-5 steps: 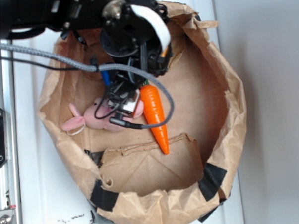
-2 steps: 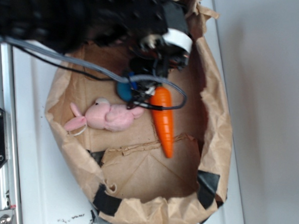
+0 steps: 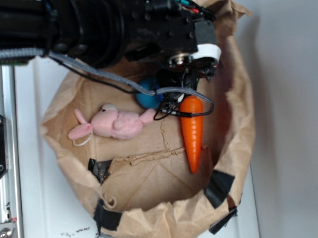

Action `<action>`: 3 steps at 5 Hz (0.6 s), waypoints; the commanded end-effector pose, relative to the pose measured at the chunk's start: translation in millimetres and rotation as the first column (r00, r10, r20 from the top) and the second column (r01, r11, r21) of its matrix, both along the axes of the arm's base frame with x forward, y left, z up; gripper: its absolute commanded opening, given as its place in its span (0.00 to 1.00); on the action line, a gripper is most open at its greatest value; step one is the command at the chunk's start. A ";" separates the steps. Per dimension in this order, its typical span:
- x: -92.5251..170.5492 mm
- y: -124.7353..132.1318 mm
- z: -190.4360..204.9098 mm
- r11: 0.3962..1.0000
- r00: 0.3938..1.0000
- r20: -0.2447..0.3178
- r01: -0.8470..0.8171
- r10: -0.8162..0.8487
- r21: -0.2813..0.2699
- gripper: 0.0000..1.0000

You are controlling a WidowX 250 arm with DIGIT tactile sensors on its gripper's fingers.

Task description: Grab the green sponge.

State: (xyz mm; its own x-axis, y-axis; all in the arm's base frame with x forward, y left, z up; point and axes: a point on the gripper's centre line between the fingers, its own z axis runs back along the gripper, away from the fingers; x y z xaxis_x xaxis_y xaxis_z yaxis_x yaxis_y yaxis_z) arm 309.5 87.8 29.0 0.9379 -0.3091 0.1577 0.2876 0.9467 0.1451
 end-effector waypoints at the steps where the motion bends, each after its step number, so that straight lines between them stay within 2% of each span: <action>1: -8.7 -10.1 63.8 0.991 0.996 -0.001 0.087 -0.088 -0.101 0.00; 3: -42.2 -33.9 104.1 0.974 0.989 0.025 0.150 -0.148 -0.172 0.00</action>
